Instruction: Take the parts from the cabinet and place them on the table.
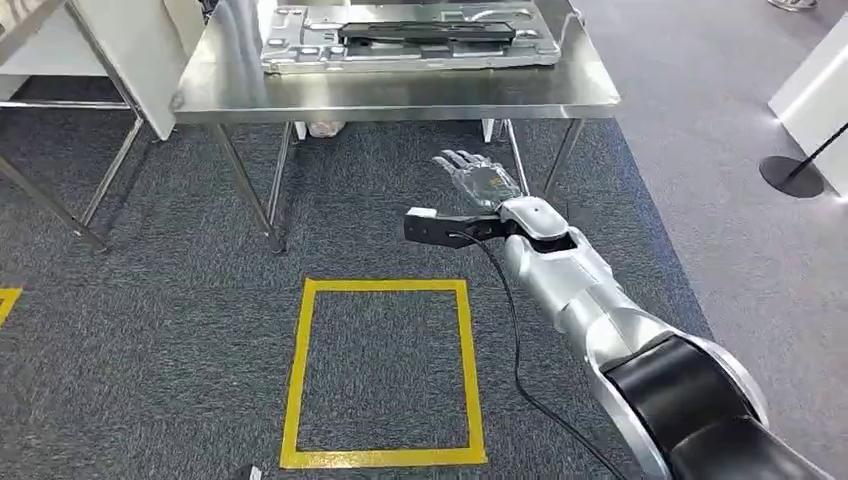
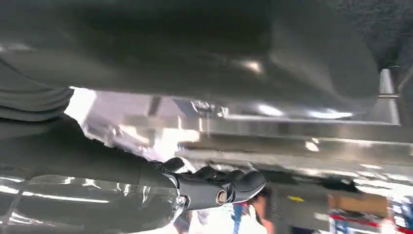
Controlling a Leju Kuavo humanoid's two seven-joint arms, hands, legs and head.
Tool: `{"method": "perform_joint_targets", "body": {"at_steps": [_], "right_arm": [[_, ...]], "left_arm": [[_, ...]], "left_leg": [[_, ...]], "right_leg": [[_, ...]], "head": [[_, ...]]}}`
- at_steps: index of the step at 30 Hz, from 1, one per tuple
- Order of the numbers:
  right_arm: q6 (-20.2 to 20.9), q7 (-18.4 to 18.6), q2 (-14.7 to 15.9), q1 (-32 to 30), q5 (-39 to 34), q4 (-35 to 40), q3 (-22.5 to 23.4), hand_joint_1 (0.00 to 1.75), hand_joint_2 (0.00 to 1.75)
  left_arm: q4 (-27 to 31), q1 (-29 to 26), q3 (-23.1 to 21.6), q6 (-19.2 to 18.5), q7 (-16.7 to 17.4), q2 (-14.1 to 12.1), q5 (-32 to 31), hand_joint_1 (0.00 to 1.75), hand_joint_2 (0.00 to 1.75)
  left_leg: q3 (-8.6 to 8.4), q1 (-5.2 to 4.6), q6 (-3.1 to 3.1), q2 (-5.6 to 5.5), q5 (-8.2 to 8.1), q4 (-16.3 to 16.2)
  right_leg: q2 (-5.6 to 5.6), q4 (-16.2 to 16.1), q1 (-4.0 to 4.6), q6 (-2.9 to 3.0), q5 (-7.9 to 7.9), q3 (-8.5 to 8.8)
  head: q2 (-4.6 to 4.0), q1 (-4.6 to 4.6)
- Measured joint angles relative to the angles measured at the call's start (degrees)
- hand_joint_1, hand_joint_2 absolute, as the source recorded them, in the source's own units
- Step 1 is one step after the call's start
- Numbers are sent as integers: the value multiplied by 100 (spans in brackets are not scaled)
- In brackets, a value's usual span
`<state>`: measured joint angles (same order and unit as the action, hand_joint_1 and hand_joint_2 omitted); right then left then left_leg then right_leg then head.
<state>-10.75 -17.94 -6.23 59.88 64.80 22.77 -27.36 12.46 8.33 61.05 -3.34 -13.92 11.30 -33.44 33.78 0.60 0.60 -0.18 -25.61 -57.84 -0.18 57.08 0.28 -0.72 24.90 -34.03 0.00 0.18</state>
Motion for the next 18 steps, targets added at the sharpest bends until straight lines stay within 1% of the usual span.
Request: {"method": "perform_joint_targets", "body": {"at_steps": [1,2,3,4,5,6,7,8,9,10,11,12,13,14,15,16,17,18], "right_arm": [[0,-7,33,-83,-66,-13,63,0,0],[2,-9,74,-164,-129,-28,138,0,0],[2,-9,94,-241,-201,-35,205,0,0],[9,-11,114,-304,-289,-46,269,0,0],[26,-20,124,-364,-367,-61,341,0,0],[57,-26,142,-450,-454,-85,423,0,0],[59,-26,168,-550,-516,-112,494,0,0],[70,-35,197,-655,-599,-147,571,0,0],[94,-68,234,-779,-728,-179,662,0,0],[155,-79,275,-900,-890,-207,773,0,0],[188,-94,310,-1012,-1021,-234,892,0,0],[188,-142,341,-1108,-1131,-260,1018,0,0],[234,-140,367,-1205,-1250,-280,1119,0,0],[346,-105,400,-1303,-1413,-306,1235,0,0],[475,-52,419,-1427,-1585,-339,1373,0,0],[596,-7,454,-1576,-1780,-380,1549,0,0],[676,26,457,-1705,-1915,-407,1675,0,0],[762,87,465,-1864,-2069,-445,1852,0,0]], "left_arm": [[0,-1,0,-7,-20,0,7,0,0],[0,0,0,-17,-33,0,26,0,0],[0,-2,0,-17,-39,-4,37,0,0],[0,-7,2,-17,-50,-15,46,0,0],[0,-6,2,-17,-55,-20,48,0,0],[0,-6,2,-17,-59,-24,50,0,0],[0,-10,2,-17,-63,-39,50,0,0],[0,-18,2,-17,-63,-46,52,0,175],[0,-30,2,-18,-65,-59,63,0,175],[0,-38,4,-17,-65,-68,90,0,175],[0,-39,4,-17,-65,-83,103,0,175],[0,-38,7,-17,-68,-94,111,0,175],[0,-37,9,-17,-70,-103,133,0,175],[0,-35,13,-17,-74,-103,155,0,175],[0,-42,20,-17,-81,-105,171,0,175],[0,-58,24,-17,-87,-109,203,0,175],[0,-81,31,-17,-96,-111,232,0,175],[0,-104,42,-15,-116,-116,260,0,175]], "left_leg": [[-7,14,-26,3,7,19],[-18,12,-57,2,22,44],[3,-17,-96,4,-11,27],[38,-7,-117,2,-110,-77],[171,-2,-120,0,-320,-390],[378,10,-138,2,-556,-857],[582,13,-154,1,-743,-1311],[743,13,-168,2,-845,-1657],[788,14,-172,2,-802,-1747],[674,18,-172,3,-623,-1521],[443,23,-168,4,-364,-1070],[171,29,-161,4,-113,-532],[-31,37,-147,3,-31,-96],[-97,0,-118,-6,-113,-7],[-68,17,-67,-17,-101,-45],[-64,-1,-36,-24,-102,-51],[-64,-16,-7,-30,-98,-49],[-75,7,45,-28,-66,-6]], "right_leg": [[6,2,11,19,3,-2],[6,-16,12,44,-10,0],[-2,-127,-77,87,-74,43],[-10,-172,-65,104,-94,65],[-15,-175,-67,128,-104,66],[-16,-170,-62,130,-104,58],[-20,-168,-55,133,-102,55],[-23,-165,-51,135,-100,51],[-23,-154,-52,134,-100,48],[-23,-140,-54,127,-94,50],[-18,-120,-58,112,-81,50],[-15,-85,-66,92,-59,48],[-11,-37,-66,61,-31,35],[0,17,-20,26,-11,-6],[2,12,-25,4,-24,-18],[-1,5,-22,-27,-27,-11],[-7,-4,-38,-50,-35,-5],[-6,-1,-40,-85,-28,-1]], "head": [[2,-15],[0,4],[2,-13],[0,-4],[2,-24],[0,-24],[0,-20],[0,-22],[0,-24],[0,-24],[0,-22],[2,-20],[0,-24],[0,-35],[2,-20],[2,-15],[2,-13],[2,-20]]}}
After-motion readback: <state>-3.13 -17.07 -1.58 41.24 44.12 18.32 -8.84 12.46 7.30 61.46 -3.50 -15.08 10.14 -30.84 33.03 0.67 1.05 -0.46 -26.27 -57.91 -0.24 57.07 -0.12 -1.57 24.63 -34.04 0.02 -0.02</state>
